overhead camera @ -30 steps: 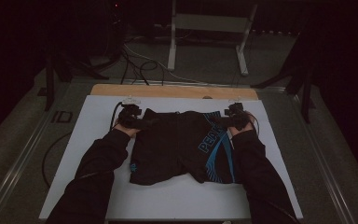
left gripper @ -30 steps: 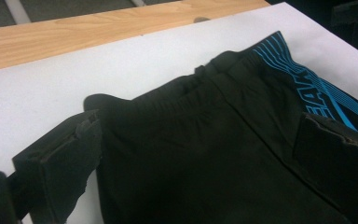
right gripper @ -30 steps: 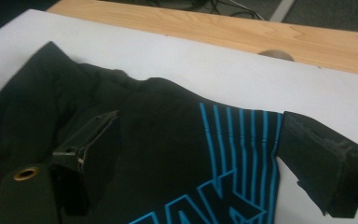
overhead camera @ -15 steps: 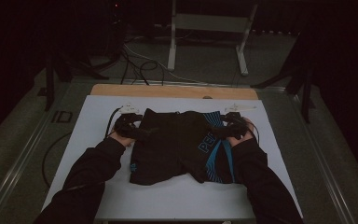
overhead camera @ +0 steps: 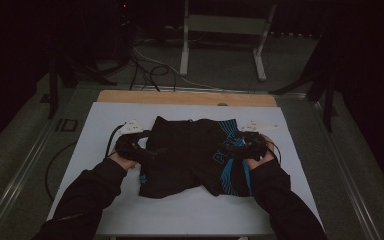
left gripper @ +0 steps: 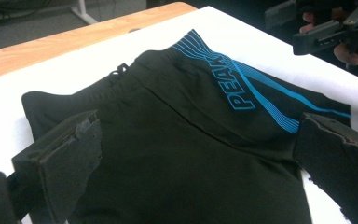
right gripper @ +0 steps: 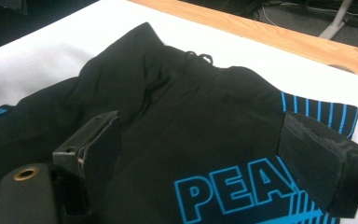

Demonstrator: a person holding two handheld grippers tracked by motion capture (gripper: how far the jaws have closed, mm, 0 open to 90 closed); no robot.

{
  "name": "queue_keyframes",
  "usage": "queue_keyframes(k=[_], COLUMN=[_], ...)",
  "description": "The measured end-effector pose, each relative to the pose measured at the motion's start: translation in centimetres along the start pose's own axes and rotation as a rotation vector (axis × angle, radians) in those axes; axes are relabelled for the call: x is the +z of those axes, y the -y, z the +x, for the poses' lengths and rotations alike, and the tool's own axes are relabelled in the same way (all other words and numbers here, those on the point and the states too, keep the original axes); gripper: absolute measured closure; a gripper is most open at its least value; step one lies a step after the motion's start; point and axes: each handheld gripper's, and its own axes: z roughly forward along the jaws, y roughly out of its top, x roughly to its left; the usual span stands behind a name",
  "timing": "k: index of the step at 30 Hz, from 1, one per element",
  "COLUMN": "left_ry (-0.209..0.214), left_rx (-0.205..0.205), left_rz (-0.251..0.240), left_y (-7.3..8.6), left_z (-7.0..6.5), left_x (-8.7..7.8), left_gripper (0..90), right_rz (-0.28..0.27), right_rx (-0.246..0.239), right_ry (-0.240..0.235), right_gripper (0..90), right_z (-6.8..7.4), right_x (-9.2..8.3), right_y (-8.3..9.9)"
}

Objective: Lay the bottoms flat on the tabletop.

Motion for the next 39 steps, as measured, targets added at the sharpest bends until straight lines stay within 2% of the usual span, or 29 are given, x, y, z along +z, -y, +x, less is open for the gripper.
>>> queue_keyframes(k=[5,13,19,23,26,28,29,30,31,33,35,36,37,39], left_ry=[0.011,0.061,0.104,0.136,0.186,0.186,0.186,0.175,0.156,0.121,0.116,0.093,0.088,0.082], left_rx=[0.003,0.029,0.077,0.104,0.153,0.179,0.179,0.207,0.222,0.237,0.238,0.242,0.250,0.261], left_rz=[-0.001,-0.004,-0.001,0.010,0.050,0.080,0.080,0.127,0.142,0.176,0.187,0.209,0.219,0.249], left_y=[0.8,2.3,4.0,5.0,6.6,7.4,7.4,8.4,8.9,9.8,10.2,10.9,11.1,11.4], left_z=[-0.4,-2.0,-3.4,-4.0,-4.8,-5.1,-5.1,-5.1,-5.0,-4.6,-4.3,-3.7,-3.5,-3.1], left_x=[-0.7,-1.8,-2.9,-3.4,-3.7,-3.7,-3.7,-3.7,-3.8,-3.8,-3.8,-3.7,-3.6,-3.3], left_gripper=[1.9,1.6,2.0,4.8,9.3,14.3,15.7,15.7,18.7,24.3,28.1,28.1,35.0,41.3], right_rz=[-0.016,-0.015,-0.011,-0.008,-0.015,-0.010,-0.010,-0.011,-0.010,-0.008,-0.007,-0.007,-0.009,-0.011], right_rx=[0.003,-0.019,-0.019,-0.038,-0.037,-0.033,-0.033,-0.031,-0.029,-0.030,-0.028,-0.026,-0.031,-0.030], right_ry=[-0.020,-0.024,-0.040,-0.044,-0.045,-0.047,-0.047,-0.048,-0.050,-0.048,-0.049,-0.048,-0.046,-0.047], right_gripper=[14.2,14.1,14.1,14.1,14.1,14.1,14.1,14.2,14.2,14.2,14.2,14.2,14.2,14.2], right_z=[0.5,1.2,1.7,2.0,2.1,2.1,2.1,2.1,2.1,2.1,2.1,2.1,2.1,2.1], right_x=[-0.8,-2.0,-2.8,-3.2,-3.7,-3.8,-3.8,-3.8,-3.9,-4.0,-4.0,-3.9,-3.9,-3.9], right_y=[1.0,2.9,4.1,4.4,4.6,4.8,4.8,4.8,4.9,5.0,5.0,5.0,5.0,5.0])
